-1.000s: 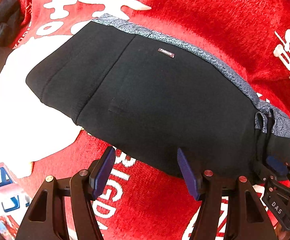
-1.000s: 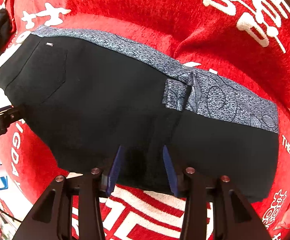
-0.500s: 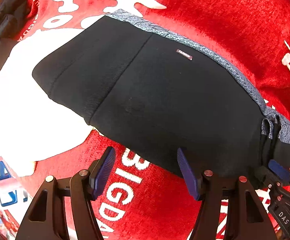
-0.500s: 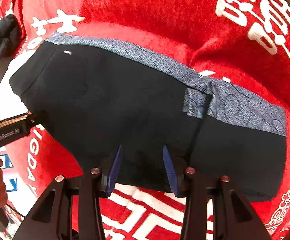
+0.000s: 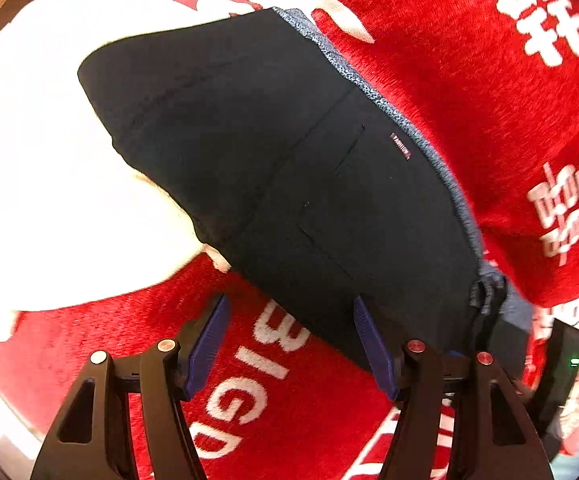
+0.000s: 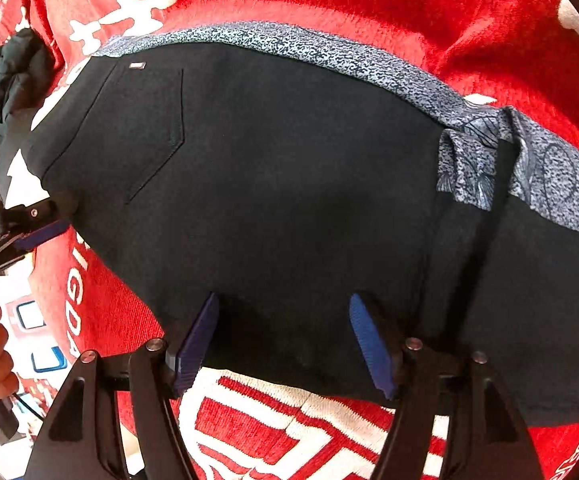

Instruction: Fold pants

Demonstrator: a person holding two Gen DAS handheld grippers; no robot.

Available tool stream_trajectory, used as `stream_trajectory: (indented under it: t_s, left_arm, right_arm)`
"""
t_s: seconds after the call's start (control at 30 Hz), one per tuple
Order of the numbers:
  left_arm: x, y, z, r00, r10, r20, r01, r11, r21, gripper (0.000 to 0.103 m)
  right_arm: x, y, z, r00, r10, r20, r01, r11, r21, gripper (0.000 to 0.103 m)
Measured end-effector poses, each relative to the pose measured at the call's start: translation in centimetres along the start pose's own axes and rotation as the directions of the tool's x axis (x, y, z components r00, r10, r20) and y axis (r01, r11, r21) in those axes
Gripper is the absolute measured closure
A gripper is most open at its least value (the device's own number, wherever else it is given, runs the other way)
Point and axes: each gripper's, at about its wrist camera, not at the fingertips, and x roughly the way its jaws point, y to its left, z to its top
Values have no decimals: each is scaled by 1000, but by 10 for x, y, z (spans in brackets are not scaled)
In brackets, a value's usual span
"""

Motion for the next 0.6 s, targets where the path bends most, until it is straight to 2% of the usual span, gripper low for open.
stream_trajectory:
  t_s: [0.13,0.3,0.33,0.37,0.4,0.43,0.5,0.53,0.6]
  left_arm:
    - [2,5,9,995,-94,14,94,995,-40,38]
    - [9,5,22,992,-123,35,125,990,-66,37]
    - [10,4,24,992,-124,35,127,989,-70,34]
    - [11,2,25,990,-138,36,140,987,-77,24]
    - [13,-1,25,989,-140,48,143,985,-91,18]
    - [14,-6,24,991,-125,53,130,987,-91,16]
    - [17,-20,24,998,-38,57,41,997,-66,17]
    - [17,-28,23,998,20,65,-17,999,-49,21]
    - [13,-41,19,987,136,89,-137,991,-4,59]
  right_arm:
    - [2,4,2,1000,-10,1,10,1000,-8,31]
    - [2,7,-1,1000,-8,6,8,1000,-5,30]
    - [3,7,-1,1000,-7,7,7,1000,-6,30]
    - [3,7,-2,1000,-6,8,6,1000,-6,30]
    - [3,7,0,1000,-5,10,5,1000,-9,30]
    - [3,6,0,1000,-4,13,4,1000,-10,30]
    - [1,2,-2,1000,-4,15,4,1000,-13,30]
    - [1,2,-2,1000,-4,10,4,1000,-14,30]
    - [-4,2,-2,1000,-3,1,3,1000,-15,30]
